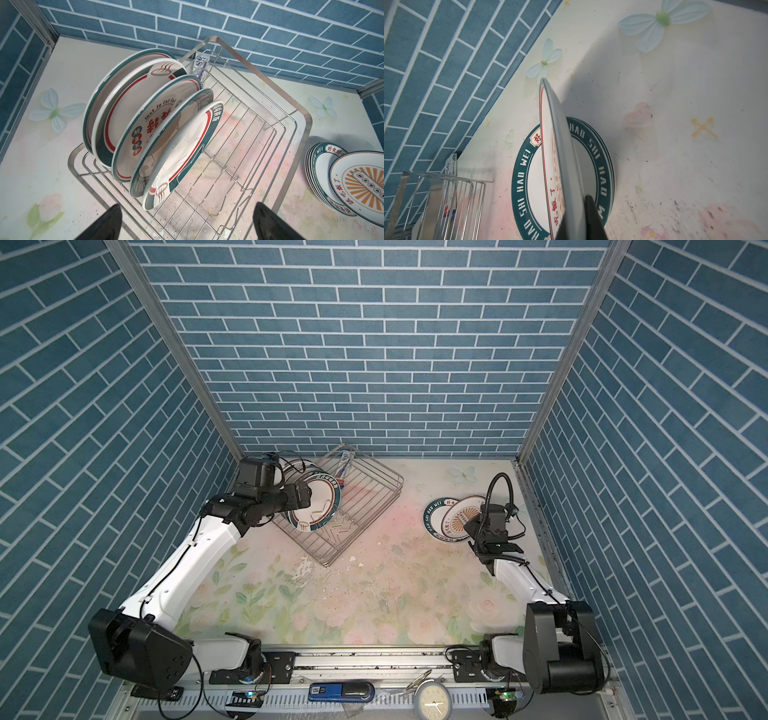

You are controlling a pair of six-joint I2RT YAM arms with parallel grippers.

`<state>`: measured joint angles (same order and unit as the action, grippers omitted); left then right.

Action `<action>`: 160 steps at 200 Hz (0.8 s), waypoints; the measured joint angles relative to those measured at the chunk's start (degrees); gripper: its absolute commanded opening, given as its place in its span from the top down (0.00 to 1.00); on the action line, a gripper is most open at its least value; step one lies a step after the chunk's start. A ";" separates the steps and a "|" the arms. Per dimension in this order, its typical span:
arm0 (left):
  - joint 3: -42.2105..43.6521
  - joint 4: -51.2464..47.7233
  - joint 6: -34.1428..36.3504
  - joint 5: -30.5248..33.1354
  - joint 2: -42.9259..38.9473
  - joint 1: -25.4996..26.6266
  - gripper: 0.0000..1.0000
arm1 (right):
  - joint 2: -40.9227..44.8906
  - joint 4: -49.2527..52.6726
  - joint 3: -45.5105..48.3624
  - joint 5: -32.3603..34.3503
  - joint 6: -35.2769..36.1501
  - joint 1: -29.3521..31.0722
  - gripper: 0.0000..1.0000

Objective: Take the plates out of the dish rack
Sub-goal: 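Lower the plate flat onto the green-rimmed stack with the right gripper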

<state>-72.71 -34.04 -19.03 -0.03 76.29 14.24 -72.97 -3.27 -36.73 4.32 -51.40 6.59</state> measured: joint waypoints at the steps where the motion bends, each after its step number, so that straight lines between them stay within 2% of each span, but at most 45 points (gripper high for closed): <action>1: 0.00 -0.02 0.02 0.00 0.02 0.00 0.01 | -0.04 0.02 0.00 -0.07 0.00 -0.02 0.81; 32: 0.00 -0.02 0.50 -0.07 0.07 0.00 0.01 | -1.33 2.45 -0.02 -1.95 0.35 -0.13 0.74; 160: -0.31 -0.11 1.75 -1.16 0.31 0.00 0.01 | -7.30 5.25 -3.30 -5.86 2.38 -0.24 0.67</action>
<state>-73.01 -34.15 -17.28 -1.19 76.60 14.24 -80.27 1.98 -40.03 -1.54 -49.01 6.35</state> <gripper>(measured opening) 0.994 0.332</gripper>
